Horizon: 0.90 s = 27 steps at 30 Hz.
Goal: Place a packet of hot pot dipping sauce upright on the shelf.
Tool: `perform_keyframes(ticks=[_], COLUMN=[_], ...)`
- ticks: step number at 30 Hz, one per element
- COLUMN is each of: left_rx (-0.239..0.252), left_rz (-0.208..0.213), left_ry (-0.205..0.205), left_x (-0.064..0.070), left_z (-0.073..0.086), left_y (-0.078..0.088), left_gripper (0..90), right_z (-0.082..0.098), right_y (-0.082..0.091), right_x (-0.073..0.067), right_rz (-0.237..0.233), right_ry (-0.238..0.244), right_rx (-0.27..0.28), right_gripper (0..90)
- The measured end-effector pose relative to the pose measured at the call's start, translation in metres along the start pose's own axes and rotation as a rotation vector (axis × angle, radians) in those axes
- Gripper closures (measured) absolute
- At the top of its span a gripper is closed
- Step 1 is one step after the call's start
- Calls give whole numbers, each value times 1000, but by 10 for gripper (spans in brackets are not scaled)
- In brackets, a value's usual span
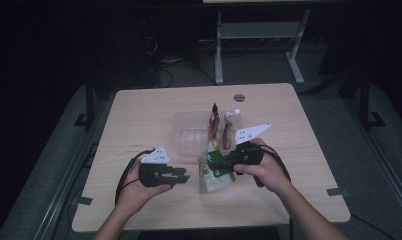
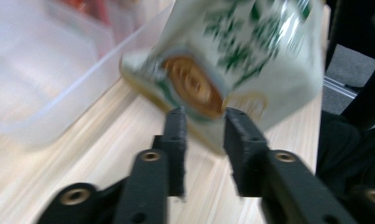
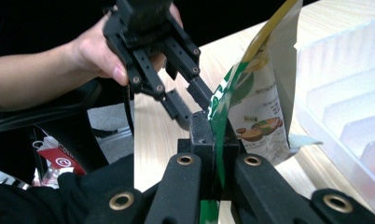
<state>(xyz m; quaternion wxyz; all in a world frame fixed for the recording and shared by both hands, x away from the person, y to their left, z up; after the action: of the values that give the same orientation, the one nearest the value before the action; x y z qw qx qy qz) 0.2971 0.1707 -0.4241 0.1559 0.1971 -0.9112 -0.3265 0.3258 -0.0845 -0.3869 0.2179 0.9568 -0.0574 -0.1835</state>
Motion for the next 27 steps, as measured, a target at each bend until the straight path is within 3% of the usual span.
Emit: perform_keyframes(ticks=[5, 16, 27], left_rx=[-39, -56, -55], left_rz=[-52, -84, -91], left_ry=[5, 33, 36], left_x=[-6, -12, -16], left_z=[14, 28, 31], left_y=[4, 6, 9], left_gripper=[495, 369, 349], right_z=[-10, -36, -60], right_y=[2, -1, 2], right_x=[2, 0, 15], right_rz=[-3, 22, 66], right_ry=[22, 69, 69], right_rx=[3, 35, 63], right_gripper=[900, 900, 900])
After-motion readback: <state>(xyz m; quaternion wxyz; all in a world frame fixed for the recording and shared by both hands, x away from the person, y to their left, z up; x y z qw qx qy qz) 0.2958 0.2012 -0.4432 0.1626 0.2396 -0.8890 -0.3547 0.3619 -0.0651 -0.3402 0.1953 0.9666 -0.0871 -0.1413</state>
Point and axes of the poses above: each handheld gripper's, and its own axes: y roughly backward along the jaws, z roughly out of its underside, x roughly to its right, the point moved 3 cm from there along -y, roughly forward along the jaws, and after that the axes turned 2 degrees about -x, right-handed, at the moved point
